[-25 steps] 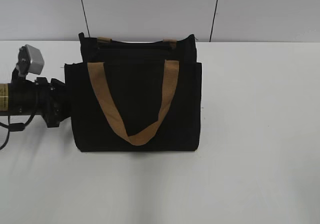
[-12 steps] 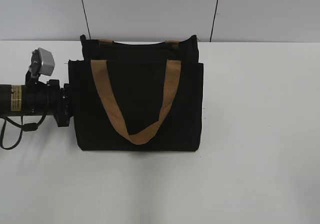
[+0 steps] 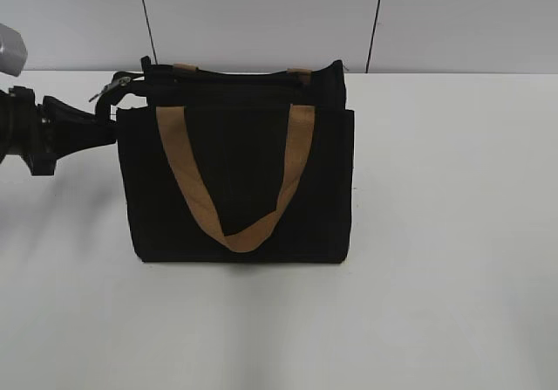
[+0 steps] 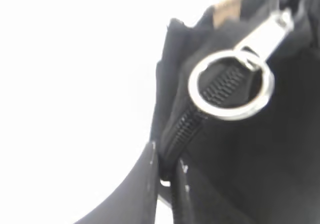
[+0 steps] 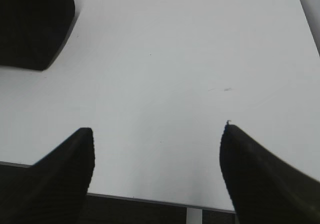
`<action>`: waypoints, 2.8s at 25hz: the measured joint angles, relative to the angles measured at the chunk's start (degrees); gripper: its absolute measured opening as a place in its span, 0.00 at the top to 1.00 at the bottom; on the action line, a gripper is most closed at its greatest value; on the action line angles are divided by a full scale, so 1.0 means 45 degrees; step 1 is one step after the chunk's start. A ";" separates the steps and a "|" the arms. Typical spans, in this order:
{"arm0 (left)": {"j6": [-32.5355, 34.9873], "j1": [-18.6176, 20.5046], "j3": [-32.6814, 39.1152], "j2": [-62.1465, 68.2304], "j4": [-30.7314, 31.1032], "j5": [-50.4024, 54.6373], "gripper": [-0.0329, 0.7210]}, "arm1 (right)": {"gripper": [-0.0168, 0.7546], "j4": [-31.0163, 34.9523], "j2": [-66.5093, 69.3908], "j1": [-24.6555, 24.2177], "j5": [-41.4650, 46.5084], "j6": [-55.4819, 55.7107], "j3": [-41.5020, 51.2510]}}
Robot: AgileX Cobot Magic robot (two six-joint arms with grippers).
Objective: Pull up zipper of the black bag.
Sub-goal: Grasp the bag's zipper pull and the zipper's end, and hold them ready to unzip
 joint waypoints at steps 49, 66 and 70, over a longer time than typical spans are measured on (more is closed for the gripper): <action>-0.2389 -0.0108 0.0000 -0.3840 -0.1650 0.0968 0.92 | 0.63 0.4723 2.0960 1.0731 -1.0168 -0.3964 -0.9935; -0.2389 -0.0108 0.0000 -0.3840 -0.1667 0.0221 0.92 | 0.67 0.4904 2.4337 1.1061 -1.1023 -0.3781 -1.2178; -0.2389 -0.0108 0.0000 -0.3840 -0.1500 0.0153 0.92 | 0.67 0.4928 2.4676 1.1061 -1.1678 -0.3384 -1.2178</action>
